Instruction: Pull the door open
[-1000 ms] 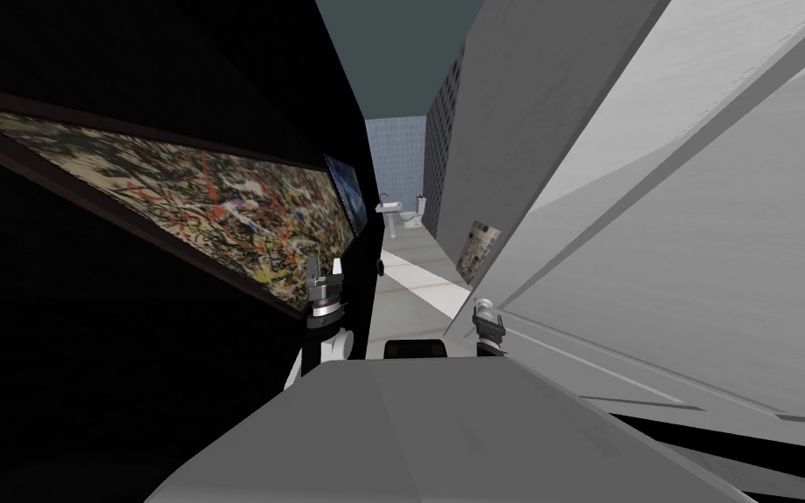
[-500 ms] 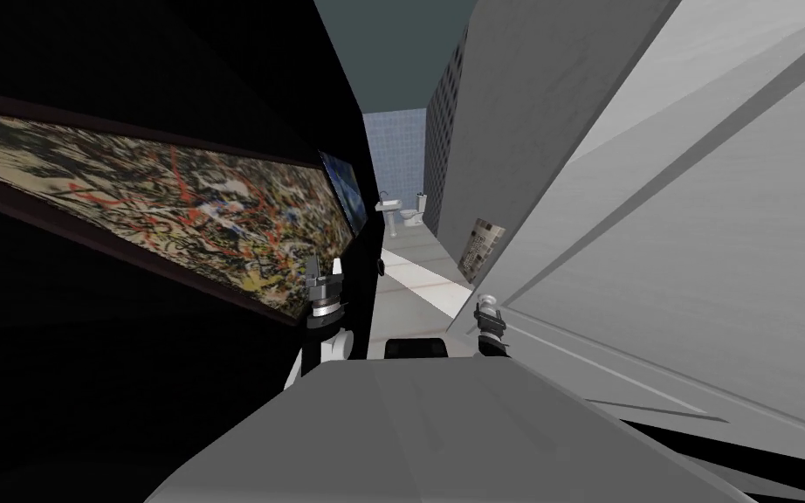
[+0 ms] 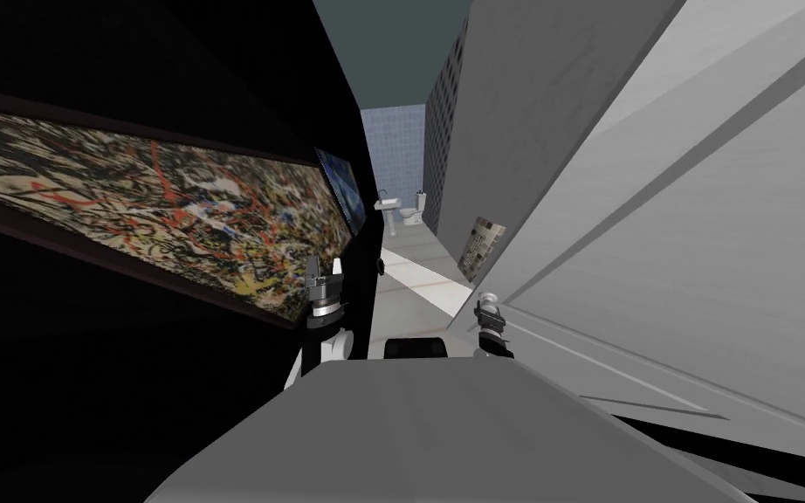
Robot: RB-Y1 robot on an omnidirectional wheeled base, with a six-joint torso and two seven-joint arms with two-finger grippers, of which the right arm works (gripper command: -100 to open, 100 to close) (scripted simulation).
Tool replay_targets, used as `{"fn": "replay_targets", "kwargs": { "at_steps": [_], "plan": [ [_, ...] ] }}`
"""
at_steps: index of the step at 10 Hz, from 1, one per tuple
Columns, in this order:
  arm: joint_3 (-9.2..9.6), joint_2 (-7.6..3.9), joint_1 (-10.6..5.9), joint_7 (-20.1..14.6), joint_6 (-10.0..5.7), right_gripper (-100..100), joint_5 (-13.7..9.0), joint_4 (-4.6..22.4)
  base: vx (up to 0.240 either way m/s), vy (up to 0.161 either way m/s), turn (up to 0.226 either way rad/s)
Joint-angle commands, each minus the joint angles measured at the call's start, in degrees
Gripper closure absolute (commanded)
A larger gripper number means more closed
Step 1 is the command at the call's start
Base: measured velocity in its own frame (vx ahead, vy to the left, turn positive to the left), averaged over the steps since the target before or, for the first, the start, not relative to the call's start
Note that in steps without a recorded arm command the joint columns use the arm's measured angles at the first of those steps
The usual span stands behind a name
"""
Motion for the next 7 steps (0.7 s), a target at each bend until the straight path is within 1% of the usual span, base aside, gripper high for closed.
{"fn": "replay_targets", "kwargs": {
  "at_steps": [1,5,7],
  "plan": [
    [-0.01,0.0,0.36,0.1,-0.21,100,0.0,0.35,-0.158,-0.011,0.045],
    [0.15,0.22,0.5,0.43,-0.62,100,0.19,0.6,-0.184,0.006,0.029],
    [0.3,0.42,0.62,0.73,-1.0,100,0.36,0.84,-0.153,-0.036,0.057]
  ]
}}
